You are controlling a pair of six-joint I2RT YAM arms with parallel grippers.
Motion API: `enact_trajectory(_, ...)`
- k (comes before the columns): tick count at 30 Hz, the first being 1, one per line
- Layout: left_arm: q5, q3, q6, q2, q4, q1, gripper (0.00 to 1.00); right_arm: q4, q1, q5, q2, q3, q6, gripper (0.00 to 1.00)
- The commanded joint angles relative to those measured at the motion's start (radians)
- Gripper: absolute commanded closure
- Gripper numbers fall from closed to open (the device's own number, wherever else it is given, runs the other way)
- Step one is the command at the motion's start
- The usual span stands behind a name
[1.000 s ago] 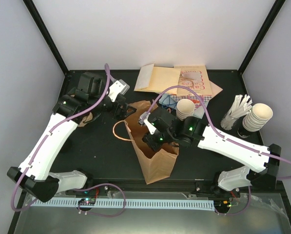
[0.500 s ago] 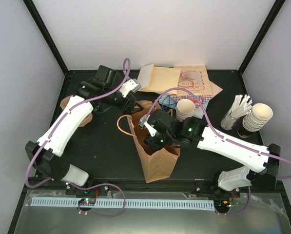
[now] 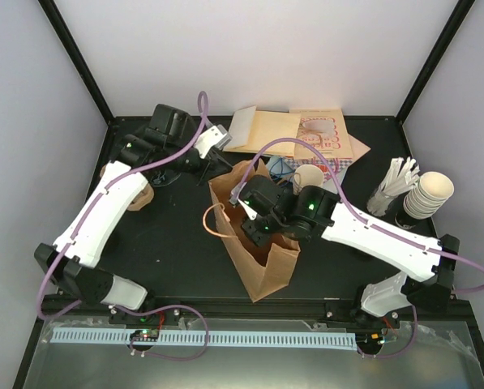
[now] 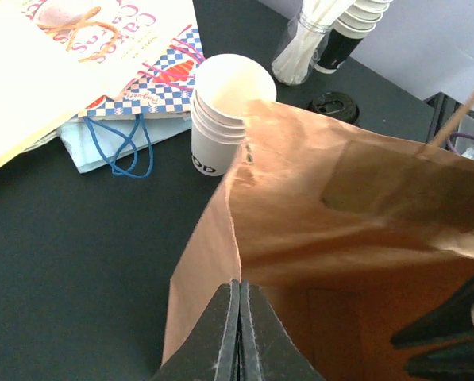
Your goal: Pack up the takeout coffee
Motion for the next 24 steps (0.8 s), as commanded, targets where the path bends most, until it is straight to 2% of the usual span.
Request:
enact_trajectory(1,0.011,-0.054,-0.047,-0.090,0.045,0.000,0.98,-0.103,0.005,0.071,0.038,0.080,-0.035,0.85)
enact_trajectory(8,-0.037,-0.171,-0.241,-0.203,0.098,-0.004,0.98,-0.180,0.005,0.077,0.066,0.118,-0.055,0.86)
enact_trajectory(17,-0.026,-0.272,-0.341,-0.332,0.097,-0.007,0.98,-0.297,0.005,0.231,0.122,0.217,-0.087,0.86)
enact_trajectory(19,-0.029,-0.279,-0.336,-0.343,0.088,-0.007,0.90,-0.297,0.007,0.201,0.123,0.228,-0.116,0.85)
enact_trajectory(22,-0.083,-0.263,-0.288,-0.338,0.060,-0.006,0.60,-0.278,0.008,0.162,0.111,0.227,-0.140,0.84)
enact_trajectory(24,-0.122,-0.221,-0.257,-0.314,0.016,-0.007,0.49,-0.274,0.010,0.145,0.102,0.232,-0.146,0.84)
